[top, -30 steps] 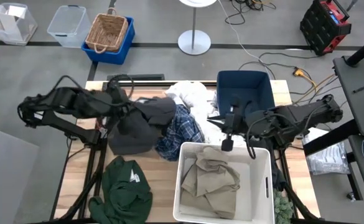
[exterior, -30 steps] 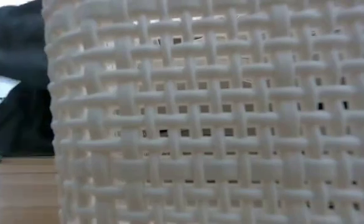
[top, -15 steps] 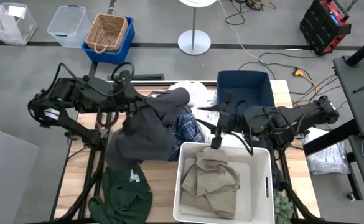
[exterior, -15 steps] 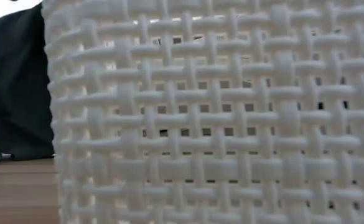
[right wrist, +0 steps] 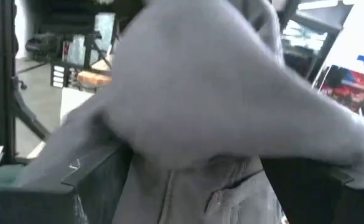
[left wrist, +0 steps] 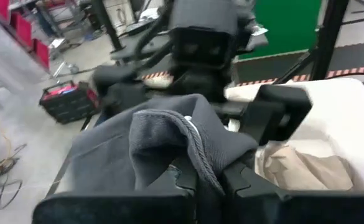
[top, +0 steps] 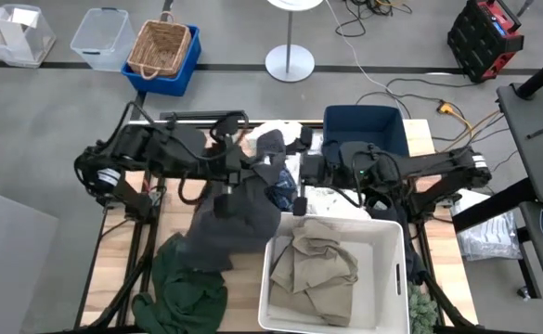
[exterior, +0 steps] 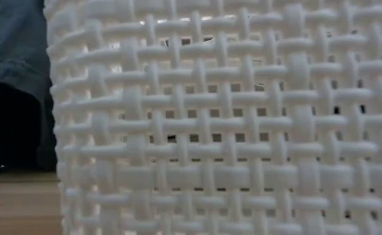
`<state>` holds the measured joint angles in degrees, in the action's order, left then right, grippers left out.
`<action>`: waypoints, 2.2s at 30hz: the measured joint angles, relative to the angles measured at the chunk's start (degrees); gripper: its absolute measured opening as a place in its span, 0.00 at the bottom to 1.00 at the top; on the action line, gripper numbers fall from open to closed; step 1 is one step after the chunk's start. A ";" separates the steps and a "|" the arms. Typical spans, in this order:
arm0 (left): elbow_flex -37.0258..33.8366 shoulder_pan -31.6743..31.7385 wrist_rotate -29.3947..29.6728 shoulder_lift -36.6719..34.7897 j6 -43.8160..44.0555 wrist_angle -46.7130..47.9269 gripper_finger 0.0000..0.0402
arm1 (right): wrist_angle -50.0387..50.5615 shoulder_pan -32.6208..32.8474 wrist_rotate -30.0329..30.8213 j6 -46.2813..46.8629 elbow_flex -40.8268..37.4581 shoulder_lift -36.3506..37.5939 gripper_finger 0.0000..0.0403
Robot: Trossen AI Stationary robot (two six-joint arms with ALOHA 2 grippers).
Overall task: Sort clothes
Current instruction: Put the gray shorts into the white bin
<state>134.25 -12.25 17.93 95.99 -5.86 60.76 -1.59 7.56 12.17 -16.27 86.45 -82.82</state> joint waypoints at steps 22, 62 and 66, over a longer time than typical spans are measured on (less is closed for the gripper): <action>0.73 -0.39 3.54 -1.16 1.41 2.39 0.37 | -2.57 0.45 -4.69 -4.04 3.37 -1.23 0.09; -0.12 -0.39 10.10 -7.16 6.44 18.26 0.72 | 78.26 22.44 3.58 30.37 27.64 -1.05 0.09; -0.15 -0.39 10.06 -5.66 6.88 18.85 0.72 | 69.19 22.50 -5.53 30.40 17.72 -3.53 0.09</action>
<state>134.10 -12.64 27.99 90.33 1.02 79.61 67.60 30.06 6.64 14.13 104.17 -86.35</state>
